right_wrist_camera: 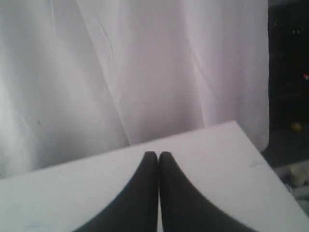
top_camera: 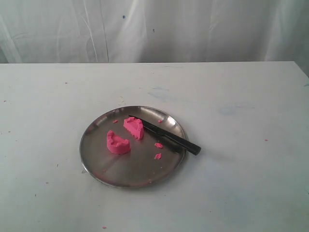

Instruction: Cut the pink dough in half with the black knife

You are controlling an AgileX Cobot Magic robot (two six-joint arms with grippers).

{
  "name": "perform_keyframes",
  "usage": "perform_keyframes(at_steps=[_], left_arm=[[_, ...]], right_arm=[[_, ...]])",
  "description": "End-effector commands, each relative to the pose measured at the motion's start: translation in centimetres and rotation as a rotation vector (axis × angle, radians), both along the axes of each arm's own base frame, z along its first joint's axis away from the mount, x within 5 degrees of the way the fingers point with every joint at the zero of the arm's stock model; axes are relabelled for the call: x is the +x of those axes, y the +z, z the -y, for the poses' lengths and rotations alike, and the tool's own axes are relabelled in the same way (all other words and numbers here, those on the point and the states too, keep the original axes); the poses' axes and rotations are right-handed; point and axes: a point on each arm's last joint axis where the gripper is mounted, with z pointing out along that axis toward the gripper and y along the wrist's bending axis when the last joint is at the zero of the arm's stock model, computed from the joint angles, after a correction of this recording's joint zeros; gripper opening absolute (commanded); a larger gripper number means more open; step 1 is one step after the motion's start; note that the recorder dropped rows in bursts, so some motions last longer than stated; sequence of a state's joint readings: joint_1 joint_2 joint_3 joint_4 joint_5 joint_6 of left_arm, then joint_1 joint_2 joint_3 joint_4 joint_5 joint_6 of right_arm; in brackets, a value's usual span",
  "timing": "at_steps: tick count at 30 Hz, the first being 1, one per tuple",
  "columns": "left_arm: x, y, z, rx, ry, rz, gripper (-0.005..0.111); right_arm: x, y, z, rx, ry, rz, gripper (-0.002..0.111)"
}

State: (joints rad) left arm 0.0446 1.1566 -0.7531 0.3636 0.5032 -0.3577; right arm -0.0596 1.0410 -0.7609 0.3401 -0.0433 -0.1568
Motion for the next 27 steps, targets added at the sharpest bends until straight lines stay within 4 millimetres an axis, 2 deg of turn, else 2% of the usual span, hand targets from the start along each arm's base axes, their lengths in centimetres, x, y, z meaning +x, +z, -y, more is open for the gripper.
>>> perform_keyframes(at_steps=[1,3,6,10,13,16,18,23,27], left_arm=[[-4.1,3.9,0.3,0.002,-0.016,0.301,0.000],[-6.1,5.3,0.5,0.007,-0.021,0.414,0.000],[-8.9,6.6,0.6,0.014,-0.021,0.530,0.000],[-11.9,7.2,0.6,0.009,-0.001,0.597,0.000],[-13.7,7.0,0.6,0.012,0.021,0.581,0.000],[-14.7,6.9,0.5,0.014,0.033,0.572,0.000],[-15.0,6.9,0.5,0.014,0.037,0.573,0.000],[-15.1,7.0,0.5,0.014,0.037,0.579,0.000],[-15.1,7.0,0.5,0.014,0.037,0.579,0.000]], right_arm=[[-4.6,3.9,-0.4,-0.045,0.006,0.196,0.000],[-6.6,5.1,-0.8,-0.147,0.024,0.252,0.000],[-8.2,5.7,-1.3,-0.217,0.064,0.276,0.000],[-10.6,6.5,-2.0,-0.211,0.114,0.323,0.000],[-13.9,7.3,-2.2,-0.262,0.137,0.398,0.000],[-16.7,7.1,-2.4,-0.375,0.174,0.391,0.000],[-18.2,6.6,-2.6,-0.391,0.211,0.358,0.000],[-20.7,5.4,-3.0,-0.401,0.283,0.293,0.000],[-22.1,5.1,-3.1,-0.409,0.292,0.308,0.000]])
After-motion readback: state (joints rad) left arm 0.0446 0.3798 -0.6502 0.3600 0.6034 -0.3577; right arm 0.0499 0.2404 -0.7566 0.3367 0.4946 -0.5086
